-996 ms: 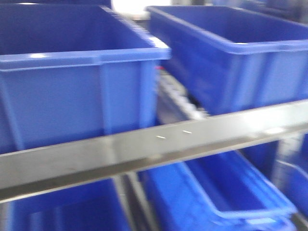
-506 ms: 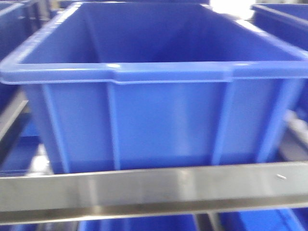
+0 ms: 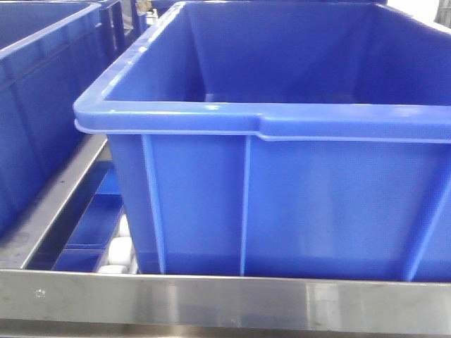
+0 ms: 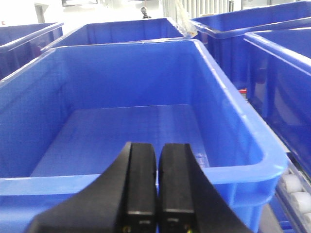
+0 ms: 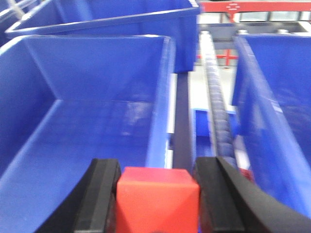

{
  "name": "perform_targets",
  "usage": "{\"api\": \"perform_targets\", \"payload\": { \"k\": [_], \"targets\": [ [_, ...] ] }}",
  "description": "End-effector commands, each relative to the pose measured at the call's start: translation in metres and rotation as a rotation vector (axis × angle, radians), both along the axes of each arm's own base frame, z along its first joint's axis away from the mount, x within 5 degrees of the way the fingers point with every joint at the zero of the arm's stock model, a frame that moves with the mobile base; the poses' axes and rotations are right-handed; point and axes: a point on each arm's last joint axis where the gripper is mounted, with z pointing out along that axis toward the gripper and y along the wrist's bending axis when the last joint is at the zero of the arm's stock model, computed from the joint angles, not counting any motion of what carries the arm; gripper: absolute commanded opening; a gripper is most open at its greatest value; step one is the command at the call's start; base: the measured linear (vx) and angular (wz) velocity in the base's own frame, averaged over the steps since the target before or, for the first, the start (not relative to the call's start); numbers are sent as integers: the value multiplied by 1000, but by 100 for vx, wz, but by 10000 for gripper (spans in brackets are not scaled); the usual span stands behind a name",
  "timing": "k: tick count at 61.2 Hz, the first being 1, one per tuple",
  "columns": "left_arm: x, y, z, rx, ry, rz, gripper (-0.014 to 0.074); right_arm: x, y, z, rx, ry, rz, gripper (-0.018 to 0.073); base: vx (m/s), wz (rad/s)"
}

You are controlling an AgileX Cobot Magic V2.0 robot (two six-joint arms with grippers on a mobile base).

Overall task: Pick red cube and place on left shelf
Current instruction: 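Move the right gripper with the red cube over a blue bin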

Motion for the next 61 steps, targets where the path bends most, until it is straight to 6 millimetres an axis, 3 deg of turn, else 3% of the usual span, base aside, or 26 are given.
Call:
{"api": "perform_targets", "payload": {
  "k": [1, 61],
  "targets": [
    [1, 0, -1, -8, -50, 3, 106, 1, 1, 16, -5, -103, 15, 59, 7, 41],
    [1, 0, -1, -8, -50, 3, 106, 1, 1, 16, -5, -101, 14, 59, 0, 1]
  ]
}}
